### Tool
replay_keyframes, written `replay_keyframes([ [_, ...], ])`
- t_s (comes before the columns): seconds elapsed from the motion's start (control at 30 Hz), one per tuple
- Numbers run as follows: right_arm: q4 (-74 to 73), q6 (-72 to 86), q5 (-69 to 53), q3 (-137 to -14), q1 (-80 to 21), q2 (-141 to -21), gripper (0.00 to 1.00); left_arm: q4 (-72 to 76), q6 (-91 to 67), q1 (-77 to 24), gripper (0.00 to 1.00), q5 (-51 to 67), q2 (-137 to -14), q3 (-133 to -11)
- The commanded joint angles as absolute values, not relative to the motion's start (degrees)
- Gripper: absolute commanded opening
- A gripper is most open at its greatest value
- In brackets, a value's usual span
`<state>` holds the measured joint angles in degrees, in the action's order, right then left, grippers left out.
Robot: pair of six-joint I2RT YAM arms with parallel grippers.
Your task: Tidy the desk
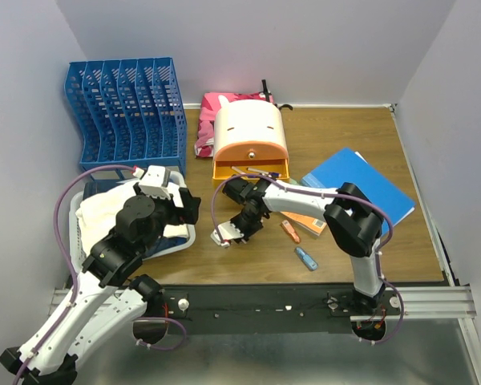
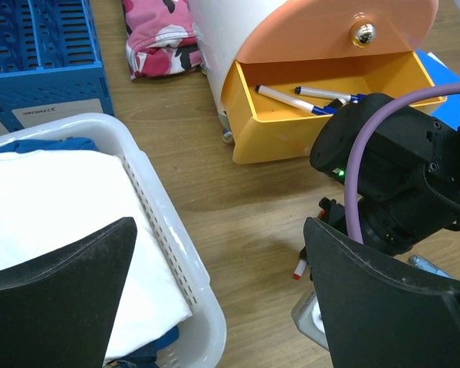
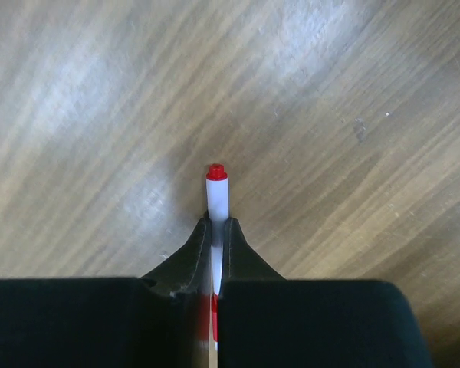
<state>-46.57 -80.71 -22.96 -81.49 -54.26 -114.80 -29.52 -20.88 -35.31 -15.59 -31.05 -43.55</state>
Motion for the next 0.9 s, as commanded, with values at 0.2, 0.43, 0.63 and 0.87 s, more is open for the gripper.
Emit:
replay_keyframes([
  [0.2, -57.55, -63.45, -34.27, -88.32, -54.49, -107.67, 0.01, -21.62, -28.83, -35.07, 0.99, -13.89, -32.51, -39.73],
  [0.43, -65.65, -64.25, -40.69, -93.16, -51.86, -100.11, 0.01, -20.22, -29.62, -35.07, 0.99, -12.13, -35.15, -39.73],
  [0.63, -67.76, -61.09, -41.40, -102.82, -46.07, -99.58, 0.01, -18.37, -30.67, -35.07, 0.99, -10.72, -36.30, -38.94],
  [0.87, -63.99, -56.78, -36.49, -112.23, -40.52, -101.86, 0.01, -17.93, -32.17, -35.07, 0.99, -8.61, -37.79, -38.67],
])
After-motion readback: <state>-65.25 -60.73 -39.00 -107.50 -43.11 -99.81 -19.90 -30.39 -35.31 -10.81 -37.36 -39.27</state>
